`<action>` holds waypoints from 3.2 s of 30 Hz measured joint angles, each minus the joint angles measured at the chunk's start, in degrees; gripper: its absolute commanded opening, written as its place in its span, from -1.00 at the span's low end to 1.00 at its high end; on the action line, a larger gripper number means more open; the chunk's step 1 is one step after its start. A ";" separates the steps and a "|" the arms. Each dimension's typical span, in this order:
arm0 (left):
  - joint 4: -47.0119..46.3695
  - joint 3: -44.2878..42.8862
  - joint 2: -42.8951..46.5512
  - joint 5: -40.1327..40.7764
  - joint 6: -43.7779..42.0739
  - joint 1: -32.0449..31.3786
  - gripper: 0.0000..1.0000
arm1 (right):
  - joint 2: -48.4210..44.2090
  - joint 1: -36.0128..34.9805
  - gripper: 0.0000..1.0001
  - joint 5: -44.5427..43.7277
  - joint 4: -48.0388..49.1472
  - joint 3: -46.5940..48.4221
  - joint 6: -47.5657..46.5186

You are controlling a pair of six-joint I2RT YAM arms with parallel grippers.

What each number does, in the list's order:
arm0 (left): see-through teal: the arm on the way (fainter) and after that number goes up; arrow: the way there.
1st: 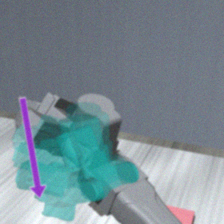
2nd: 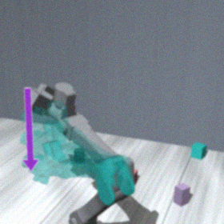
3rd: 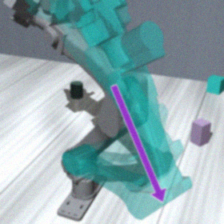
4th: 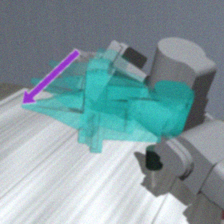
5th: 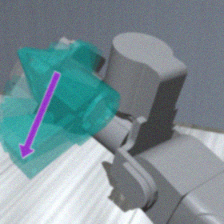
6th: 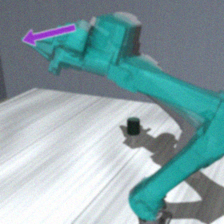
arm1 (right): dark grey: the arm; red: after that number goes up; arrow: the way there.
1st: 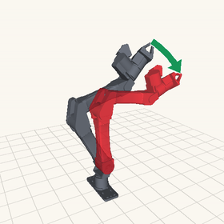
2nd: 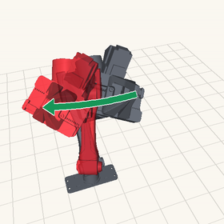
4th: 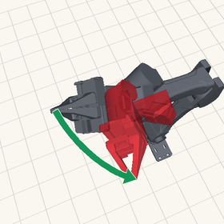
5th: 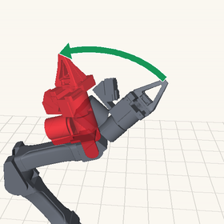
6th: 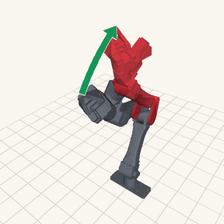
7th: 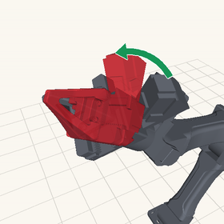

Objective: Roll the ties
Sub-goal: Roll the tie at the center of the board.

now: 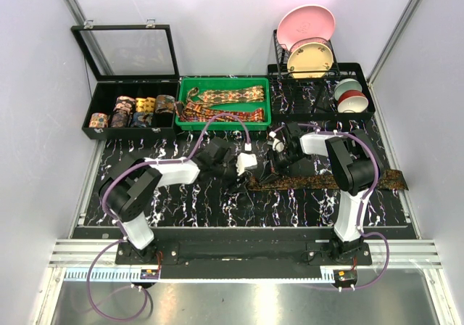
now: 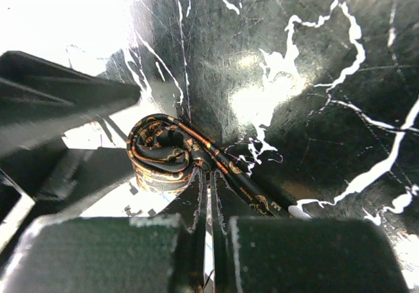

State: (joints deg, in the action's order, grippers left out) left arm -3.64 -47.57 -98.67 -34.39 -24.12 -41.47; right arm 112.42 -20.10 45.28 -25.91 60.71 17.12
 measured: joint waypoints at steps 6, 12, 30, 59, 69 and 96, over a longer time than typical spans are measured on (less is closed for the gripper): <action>-4.85 1.14 0.28 -1.95 1.68 0.83 0.30 | 0.00 -0.02 -1.00 0.02 0.04 0.02 0.00; -8.57 1.11 -0.61 -4.72 2.27 0.61 0.03 | 0.00 -0.02 -1.00 0.07 0.11 0.02 0.04; -6.97 -6.14 -5.92 -6.36 3.21 -2.51 -0.17 | 0.00 -0.02 -1.00 0.17 0.72 -0.04 0.20; 1.36 -12.13 -9.92 6.32 -3.37 -5.79 -0.30 | -5.66 3.58 -0.43 -0.94 0.50 -1.95 2.45; 2.89 -14.27 -10.99 7.54 -4.44 -6.12 -0.31 | -8.68 3.52 -0.35 3.91 0.76 -1.95 2.14; 4.09 -14.97 -11.19 7.43 -5.49 -6.19 -0.29 | -7.50 4.46 -0.25 0.31 -3.58 -2.12 -4.72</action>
State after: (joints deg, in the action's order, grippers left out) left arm 0.45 -62.54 -109.86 -26.96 -29.61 -47.66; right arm 104.92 -15.64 45.58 -29.50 58.59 12.40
